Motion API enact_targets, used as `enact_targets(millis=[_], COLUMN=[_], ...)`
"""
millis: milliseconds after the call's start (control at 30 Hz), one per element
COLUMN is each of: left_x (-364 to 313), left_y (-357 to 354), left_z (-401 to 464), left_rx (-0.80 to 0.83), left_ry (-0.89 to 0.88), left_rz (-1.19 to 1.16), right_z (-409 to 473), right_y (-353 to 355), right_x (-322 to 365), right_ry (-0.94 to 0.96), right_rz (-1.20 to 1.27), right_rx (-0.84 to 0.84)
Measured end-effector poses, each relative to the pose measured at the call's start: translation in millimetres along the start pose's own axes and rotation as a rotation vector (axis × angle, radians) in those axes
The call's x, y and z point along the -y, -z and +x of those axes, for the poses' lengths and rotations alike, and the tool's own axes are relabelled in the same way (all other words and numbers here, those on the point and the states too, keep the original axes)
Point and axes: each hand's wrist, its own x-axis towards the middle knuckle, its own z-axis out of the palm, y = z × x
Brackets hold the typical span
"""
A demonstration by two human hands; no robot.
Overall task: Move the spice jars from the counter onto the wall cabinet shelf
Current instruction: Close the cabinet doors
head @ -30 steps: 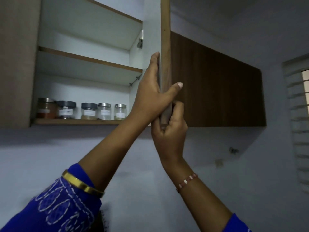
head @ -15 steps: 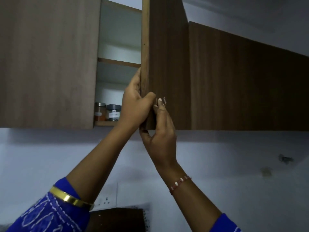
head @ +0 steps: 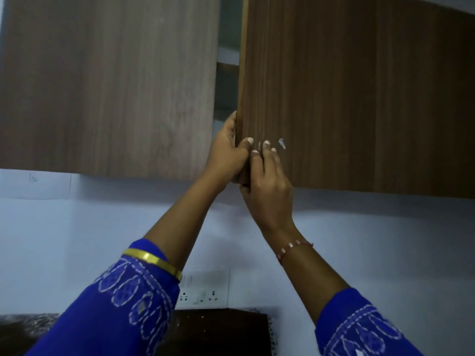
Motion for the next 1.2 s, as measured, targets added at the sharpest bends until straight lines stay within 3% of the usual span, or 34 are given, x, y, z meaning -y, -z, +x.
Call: enact_targets(millis=[367, 700, 1067, 1200], left_x=[82, 144, 162, 164], left_y=[36, 55, 49, 48], left_z=[41, 49, 54, 55], left_rx=[0.096, -0.001, -0.037, -0.027], left_ry=[-0.047, -0.239, -0.340, -0.338], left_rz=[0.277, 0.645, 0.787, 0.890], right_z=[-2, -8, -12, -7], right_y=[-75, -113, -117, -118], right_x=[18, 13, 3, 2], right_ry=[0.084, 0.131, 0.244, 0.267], right_rz=[-0.231, -0.276, -0.294, -0.298], right_rx=[0.164, 0.166, 0.147, 0.217])
